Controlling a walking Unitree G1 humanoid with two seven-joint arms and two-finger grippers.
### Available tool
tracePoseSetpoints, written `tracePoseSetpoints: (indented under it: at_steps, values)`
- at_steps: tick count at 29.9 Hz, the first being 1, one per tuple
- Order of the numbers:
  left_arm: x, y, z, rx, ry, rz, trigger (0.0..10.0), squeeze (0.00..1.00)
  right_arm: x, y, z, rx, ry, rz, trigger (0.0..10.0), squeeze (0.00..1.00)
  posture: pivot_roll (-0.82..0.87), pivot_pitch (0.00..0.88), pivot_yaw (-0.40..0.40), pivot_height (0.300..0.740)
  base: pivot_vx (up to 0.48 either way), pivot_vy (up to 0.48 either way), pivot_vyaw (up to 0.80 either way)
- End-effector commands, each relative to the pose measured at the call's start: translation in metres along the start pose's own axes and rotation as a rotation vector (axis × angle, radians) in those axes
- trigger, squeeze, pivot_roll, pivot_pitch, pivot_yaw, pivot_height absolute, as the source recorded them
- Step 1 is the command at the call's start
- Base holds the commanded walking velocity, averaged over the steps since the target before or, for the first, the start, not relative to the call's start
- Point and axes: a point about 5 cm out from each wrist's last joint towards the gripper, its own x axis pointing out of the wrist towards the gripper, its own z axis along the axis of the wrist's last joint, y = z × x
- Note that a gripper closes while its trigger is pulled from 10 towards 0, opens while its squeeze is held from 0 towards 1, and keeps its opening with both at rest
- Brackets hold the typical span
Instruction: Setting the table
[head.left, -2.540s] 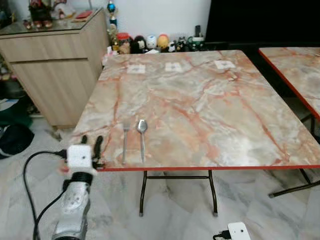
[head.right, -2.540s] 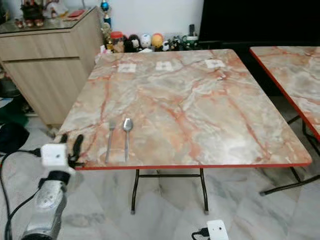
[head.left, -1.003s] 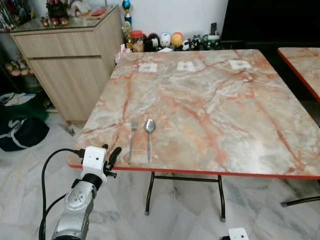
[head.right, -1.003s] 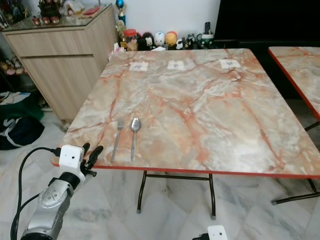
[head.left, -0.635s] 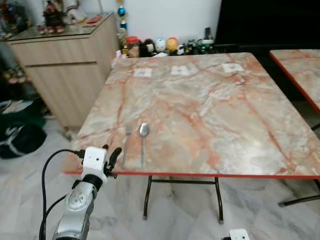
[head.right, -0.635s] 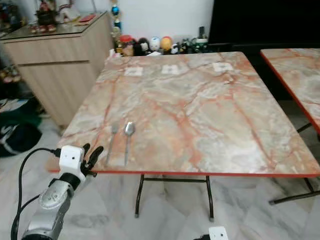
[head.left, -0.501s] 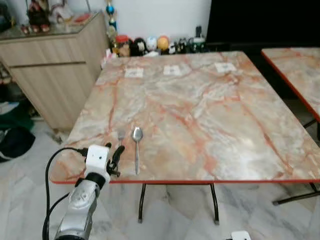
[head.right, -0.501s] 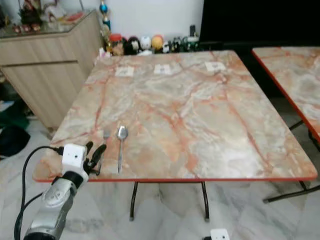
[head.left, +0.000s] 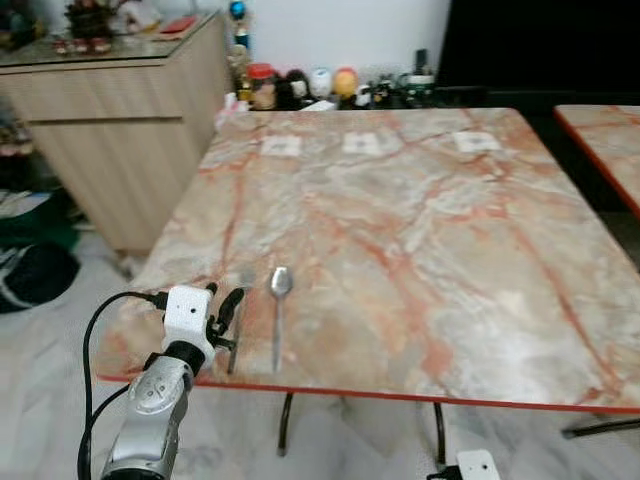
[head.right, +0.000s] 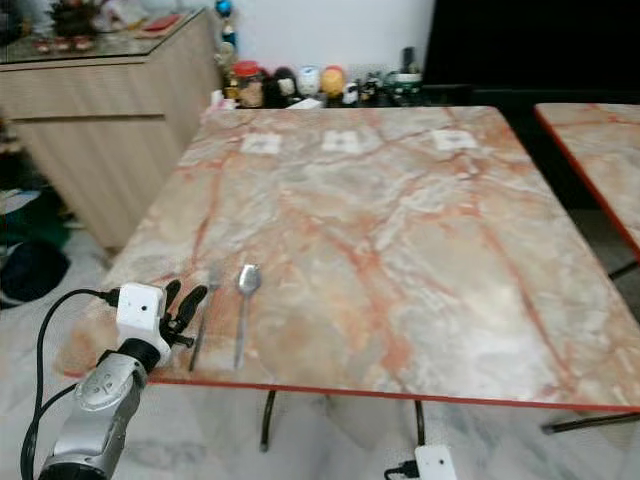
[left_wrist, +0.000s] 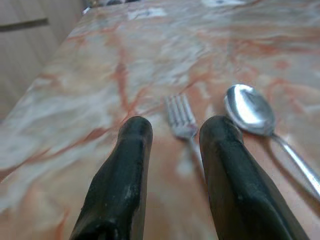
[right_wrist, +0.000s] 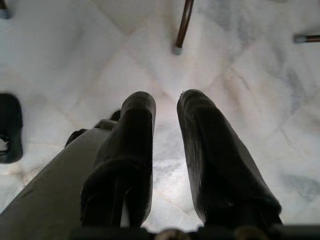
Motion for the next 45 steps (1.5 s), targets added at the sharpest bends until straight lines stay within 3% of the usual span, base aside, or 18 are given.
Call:
tracePoseSetpoints:
  at_steps: [1,6,7,8,13,14,15,22,23,27,28,29,30,34,37,45]
  values:
    - [0.005,-0.001,0.001,-0.024,0.022,-0.003,10.0,0.00,-0.001,-0.002,-0.005,-0.007,0.017,-0.002,10.0,0.00,-0.02,0.014,0.043,0.740,0.000,0.000,0.00]
    - [0.012,-0.013,-0.008,-0.041,0.089,-0.088,10.0,0.04,-0.001,-0.001,-0.005,-0.017,0.017,-0.001,10.0,0.00,-0.02,0.017,0.037,0.740,0.000,0.000,0.00]
    - [0.015,-0.018,-0.008,-0.047,0.098,-0.103,10.0,0.69,-0.001,-0.001,-0.004,-0.018,0.017,-0.001,10.0,0.00,-0.02,0.017,0.036,0.740,0.000,0.000,0.00]
    - [0.018,-0.021,-0.007,-0.039,0.102,-0.107,10.0,0.95,-0.001,-0.001,-0.004,-0.019,0.016,-0.001,10.0,0.00,-0.02,0.018,0.036,0.740,0.000,0.000,0.00]
    - [0.032,-0.023,-0.002,-0.003,0.119,-0.055,10.0,0.88,-0.001,-0.002,-0.003,-0.018,0.013,-0.005,10.0,0.00,-0.03,0.015,0.037,0.740,0.000,0.000,0.00]
    - [0.037,-0.020,0.000,0.013,0.124,-0.026,10.0,0.77,0.000,-0.002,-0.003,-0.018,0.012,-0.007,10.0,0.00,-0.03,0.014,0.037,0.740,0.000,0.000,0.00]
    - [0.038,-0.019,0.001,0.015,0.121,-0.023,10.0,0.00,0.000,-0.002,-0.003,-0.018,0.012,-0.007,10.0,0.00,-0.03,0.014,0.037,0.740,0.000,0.000,0.00]
    - [0.044,-0.009,0.009,0.022,0.104,0.044,10.0,0.00,-0.001,-0.001,-0.003,-0.017,0.012,-0.010,10.0,0.00,-0.03,0.014,0.040,0.740,0.000,0.000,0.00]
    - [0.045,-0.004,0.006,0.045,0.148,0.076,10.0,1.00,-0.001,-0.001,-0.004,-0.020,0.012,-0.008,10.0,0.00,-0.03,0.014,0.039,0.740,0.000,0.000,0.00]
    - [0.046,0.003,0.001,0.031,0.197,0.129,10.0,1.00,-0.001,0.001,-0.004,-0.028,0.013,-0.004,10.0,0.00,-0.03,0.014,0.039,0.740,0.000,0.000,0.00]
    - [0.046,0.005,0.002,0.014,0.199,0.141,10.0,0.53,-0.001,0.001,-0.004,-0.029,0.013,-0.003,10.0,0.00,-0.03,0.013,0.040,0.740,0.000,0.000,0.00]
    - [0.046,0.005,0.002,0.010,0.198,0.139,10.0,0.17,-0.001,0.001,-0.004,-0.029,0.013,-0.003,10.0,0.00,-0.03,0.013,0.040,0.740,0.000,0.000,0.00]
    - [0.047,0.005,0.003,0.001,0.193,0.141,10.0,0.00,-0.001,0.001,-0.005,-0.029,0.014,-0.004,10.0,0.00,-0.03,0.014,0.042,0.740,0.000,0.000,0.00]
    - [0.046,0.007,0.000,0.005,0.216,0.142,10.0,0.00,-0.001,0.002,-0.007,-0.030,0.018,-0.004,10.0,0.00,-0.04,0.014,0.043,0.740,0.000,0.000,0.00]
    - [0.044,0.007,-0.010,0.010,0.304,0.150,10.0,0.00,-0.002,0.004,-0.009,-0.030,0.022,-0.002,10.0,0.00,-0.04,0.014,0.043,0.740,0.000,0.000,0.00]
    - [0.045,0.004,-0.012,0.000,0.330,0.150,10.0,0.00,-0.001,0.002,-0.007,-0.030,0.019,-0.005,10.0,0.00,-0.04,0.015,0.044,0.740,0.000,0.000,0.00]
